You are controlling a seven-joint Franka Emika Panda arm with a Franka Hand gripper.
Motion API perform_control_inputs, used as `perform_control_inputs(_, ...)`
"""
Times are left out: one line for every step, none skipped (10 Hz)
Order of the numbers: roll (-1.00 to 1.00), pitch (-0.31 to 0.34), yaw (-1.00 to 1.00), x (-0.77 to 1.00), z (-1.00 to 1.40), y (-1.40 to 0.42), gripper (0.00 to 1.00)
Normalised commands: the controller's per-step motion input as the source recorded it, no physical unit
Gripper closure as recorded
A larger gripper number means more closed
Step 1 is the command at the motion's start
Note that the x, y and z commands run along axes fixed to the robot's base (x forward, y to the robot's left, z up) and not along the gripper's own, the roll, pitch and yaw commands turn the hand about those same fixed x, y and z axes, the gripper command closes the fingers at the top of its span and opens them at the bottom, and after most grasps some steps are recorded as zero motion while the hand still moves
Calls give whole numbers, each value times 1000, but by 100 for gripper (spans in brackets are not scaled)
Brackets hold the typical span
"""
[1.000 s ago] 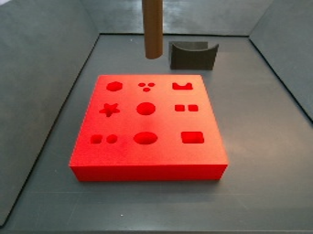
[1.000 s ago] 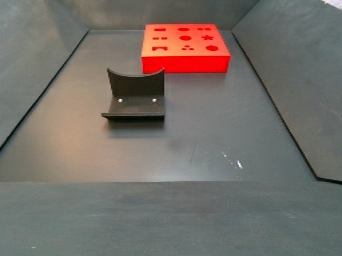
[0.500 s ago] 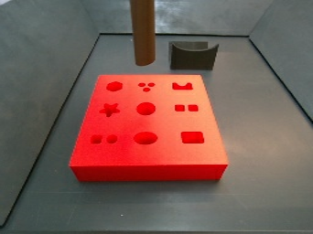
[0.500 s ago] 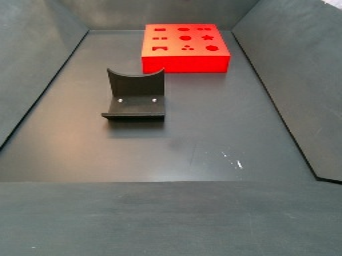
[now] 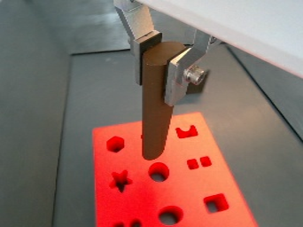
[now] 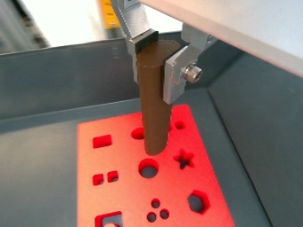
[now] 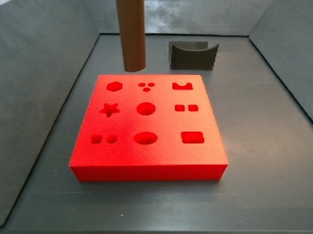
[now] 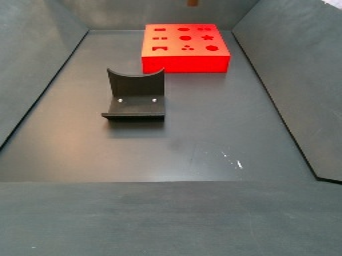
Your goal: Insert the oval object.
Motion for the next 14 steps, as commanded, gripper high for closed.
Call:
perform_control_inputs(170,107,-929,-140,-114,-6,100)
perform_control_inputs(167,100,-949,-134,-106,-14,100)
perform_control_inputs(159,97,-966,-129,-106,-14,100)
perform_control_inputs(133,77,-994,-100,-89,-3,100)
perform_control_inputs(126,70,-1000,-94,-86,0,100)
perform_control_inputs(106,97,-960,-71,-17,-31,100)
perform_control_inputs(140,10,-117,-23,0,-80,100)
perform_control_inputs(7,0,0,0,0,-63,100)
perform_control_inputs(-189,-29,-131,0,-326,-197,100)
perform_control_inputs(-481,-50,-314,77,-74,-174,100)
perform_control_inputs(-450,-67,-274,83,-14,-286,100)
perform_control_inputs(-186,0,-200,274,0,-431,100)
perform_control_inputs(0,17,-169,366,0,-531,100)
perform_control_inputs(56,66,-123,383,9,-423,100)
